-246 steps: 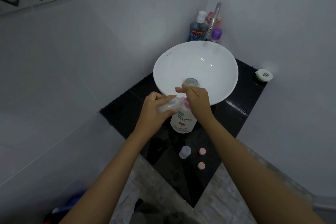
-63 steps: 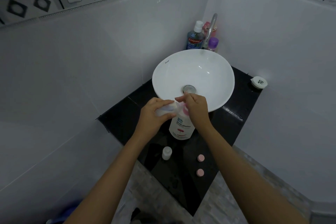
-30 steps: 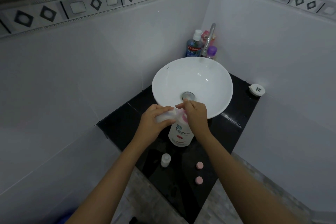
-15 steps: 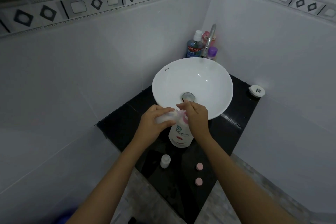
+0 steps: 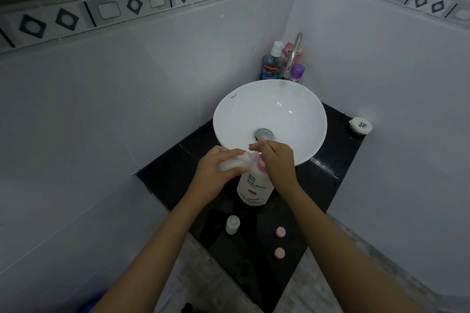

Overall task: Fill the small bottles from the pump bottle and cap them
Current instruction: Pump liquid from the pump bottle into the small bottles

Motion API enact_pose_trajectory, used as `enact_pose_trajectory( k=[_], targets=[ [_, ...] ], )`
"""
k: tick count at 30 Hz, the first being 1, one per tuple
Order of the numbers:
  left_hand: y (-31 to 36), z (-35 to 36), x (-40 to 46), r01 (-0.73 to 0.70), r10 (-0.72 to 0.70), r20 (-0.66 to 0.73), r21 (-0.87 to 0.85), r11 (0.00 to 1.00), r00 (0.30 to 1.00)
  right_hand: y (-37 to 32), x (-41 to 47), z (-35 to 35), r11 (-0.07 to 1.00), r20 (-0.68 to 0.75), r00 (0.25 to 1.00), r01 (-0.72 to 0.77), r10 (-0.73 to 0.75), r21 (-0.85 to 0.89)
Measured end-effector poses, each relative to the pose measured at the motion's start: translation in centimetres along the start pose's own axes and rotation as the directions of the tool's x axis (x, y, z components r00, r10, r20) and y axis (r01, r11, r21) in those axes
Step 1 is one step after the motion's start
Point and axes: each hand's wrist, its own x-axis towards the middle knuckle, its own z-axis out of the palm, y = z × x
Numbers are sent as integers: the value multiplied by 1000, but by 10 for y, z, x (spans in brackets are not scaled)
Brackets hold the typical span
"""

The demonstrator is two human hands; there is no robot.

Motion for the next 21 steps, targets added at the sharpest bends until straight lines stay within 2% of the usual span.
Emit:
enact_pose_trajectory(
  k=[2, 8, 12, 16, 21],
  targets=[
    [2, -1, 0, -14, 14, -4, -8, 1000, 1000, -5, 2, -3, 1000, -4, 1000, 17, -17, -17],
    [-1, 1, 0, 5, -5, 2, 12, 1000, 1000, 4, -4, 7, 994, -31, 999, -22, 26, 109],
    [-2, 2, -1, 18, -18, -1, 8, 1000, 1000, 3, -4, 5, 994, 3, 999, -43, 43, 102],
    [3, -1, 0, -9, 9, -2, -15, 1000, 1000, -6, 2, -1, 1000, -7, 1000, 17, -17, 22],
    [2, -1, 1, -4, 4, 2, -8, 1000, 1000, 0, -3, 6, 992, -46, 999, -12, 17, 126]
  ],
)
